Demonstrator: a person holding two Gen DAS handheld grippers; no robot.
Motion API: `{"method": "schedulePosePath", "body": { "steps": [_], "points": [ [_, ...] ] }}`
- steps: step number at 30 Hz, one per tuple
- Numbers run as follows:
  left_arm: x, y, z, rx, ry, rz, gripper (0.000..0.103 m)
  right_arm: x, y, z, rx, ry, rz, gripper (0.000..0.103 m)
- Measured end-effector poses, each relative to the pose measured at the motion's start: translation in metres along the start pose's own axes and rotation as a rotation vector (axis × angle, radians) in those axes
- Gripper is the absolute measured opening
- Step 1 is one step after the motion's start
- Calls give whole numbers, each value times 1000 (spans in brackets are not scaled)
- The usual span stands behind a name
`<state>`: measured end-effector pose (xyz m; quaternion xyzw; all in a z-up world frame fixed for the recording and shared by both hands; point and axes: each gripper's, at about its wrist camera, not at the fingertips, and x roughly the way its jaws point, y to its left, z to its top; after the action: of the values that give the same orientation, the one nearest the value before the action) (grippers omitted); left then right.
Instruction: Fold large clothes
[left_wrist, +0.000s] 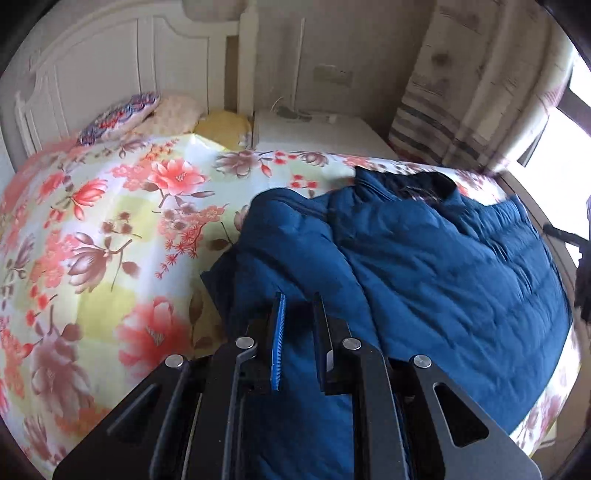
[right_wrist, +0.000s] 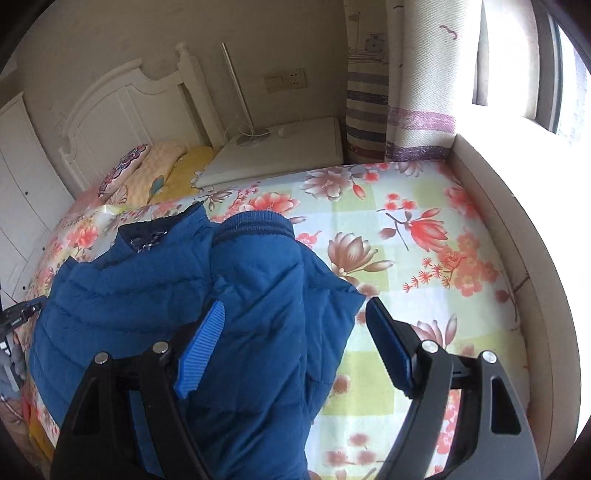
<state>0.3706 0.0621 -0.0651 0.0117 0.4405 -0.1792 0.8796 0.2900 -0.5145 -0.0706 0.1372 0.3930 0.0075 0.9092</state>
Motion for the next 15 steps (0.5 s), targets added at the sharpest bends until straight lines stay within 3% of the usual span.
{"method": "schedulePosePath", "body": {
  "steps": [3,8,10,11,12,13,15],
  "points": [
    [14,19,16,-53,45,-53,15,19,8,7,-60,25,5,78],
    [26,27,24,-37,102,-114,15,53,13,21,-116,94,31,78],
    [29,32,28,-47,108,-133,22,61,12,28,-116,110,58,79],
    [31,34,32,-52,110,-130,39,65,11,30,-118,116,70,80],
    [35,37,37,-55,110,-99,76,70,10,33,-122,123,76,80],
    [38,38,40,-56,110,-101,95,74,10,34,-125,129,81,80],
    [45,39,48,-69,115,-141,99,81,11,34,-122,134,94,81]
  ]
}}
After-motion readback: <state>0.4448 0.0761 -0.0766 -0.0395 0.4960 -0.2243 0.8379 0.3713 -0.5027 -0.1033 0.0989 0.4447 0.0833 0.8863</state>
